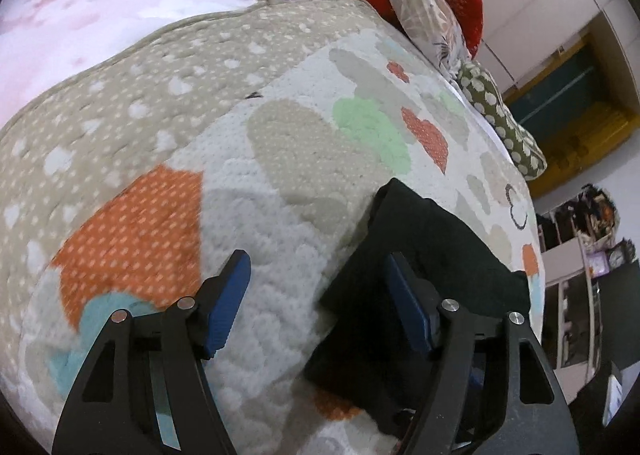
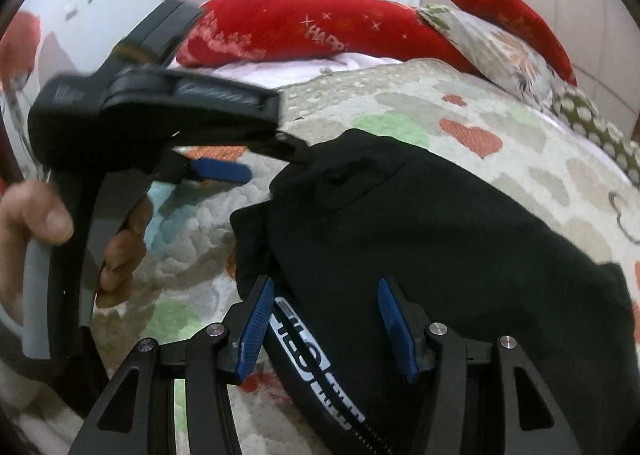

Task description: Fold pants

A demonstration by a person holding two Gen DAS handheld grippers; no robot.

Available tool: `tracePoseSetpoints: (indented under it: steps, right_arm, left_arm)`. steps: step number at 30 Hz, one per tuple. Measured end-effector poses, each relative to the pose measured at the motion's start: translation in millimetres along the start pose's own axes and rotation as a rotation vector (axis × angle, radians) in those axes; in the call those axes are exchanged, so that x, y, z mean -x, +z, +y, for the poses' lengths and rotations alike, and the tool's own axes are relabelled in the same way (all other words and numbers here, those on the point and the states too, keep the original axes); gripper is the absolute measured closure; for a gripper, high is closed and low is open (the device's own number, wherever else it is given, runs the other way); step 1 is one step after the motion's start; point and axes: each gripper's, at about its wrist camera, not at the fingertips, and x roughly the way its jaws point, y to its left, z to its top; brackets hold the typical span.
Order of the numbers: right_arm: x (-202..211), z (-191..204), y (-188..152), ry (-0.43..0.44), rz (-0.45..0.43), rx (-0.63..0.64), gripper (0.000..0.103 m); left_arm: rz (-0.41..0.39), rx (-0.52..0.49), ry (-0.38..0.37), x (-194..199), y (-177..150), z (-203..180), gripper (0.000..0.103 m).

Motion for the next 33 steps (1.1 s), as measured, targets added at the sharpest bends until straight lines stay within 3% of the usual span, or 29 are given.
tracePoseSetpoints:
  steps: [4,6,9,10,15,18,22,29,33]
  right_arm:
    - [-5.9,-3.9,1.0,-0.026,-0.008,-0.003,0.064]
    - [-4.1,-11.9,2.1,0.024,-0.019,-0.05,0.075]
    - [6.3,-27.9,3.4,0.101,-0.054,-0.15,0.087]
    - [11.8,-33.9,3.3,0.13,-0.069,-0.186,0.089]
    - [33.8,-47.9,0.1,0.263,-0.106,-0.296,0.09]
    - [34.3,-38.4,-7.8,0.306,-0.083,-0.302,0.09]
    - [6.1,-22.0,-22.5,0.297,-0.006,-0.307,0.09]
    - [25.8,-41.9,-20.6,0.337,0.004,-0.367,0.089]
    - [75.2,-95.3,-27.9,0.14,-0.114,-0.439,0.089]
  left_arm:
    - [0.021,-0.088,-0.029,-14.3,2.3,-20.0,0.033]
    - [0.055,-0.112,-0.065,-23.1,2.3,-26.7,0.059]
    - [0.062,-0.128,-0.079,-21.0,3.7,-31.9,0.077]
    - [0.065,-0.129,-0.096,-16.3,4.2,-33.1,0.089]
    - [-0.008,-0.156,-0.159,30.8,-2.2,-40.4,0.089]
    - [-0.017,-0.174,-0.121,40.1,-14.3,-35.9,0.089]
    - [0.007,-0.162,-0.005,16.9,-27.0,-18.6,0.088]
    - [-0.015,-0.189,0.039,18.2,-26.6,-18.0,0.086]
    - [-0.083,-0.199,0.08,27.2,-24.5,-17.4,0.086]
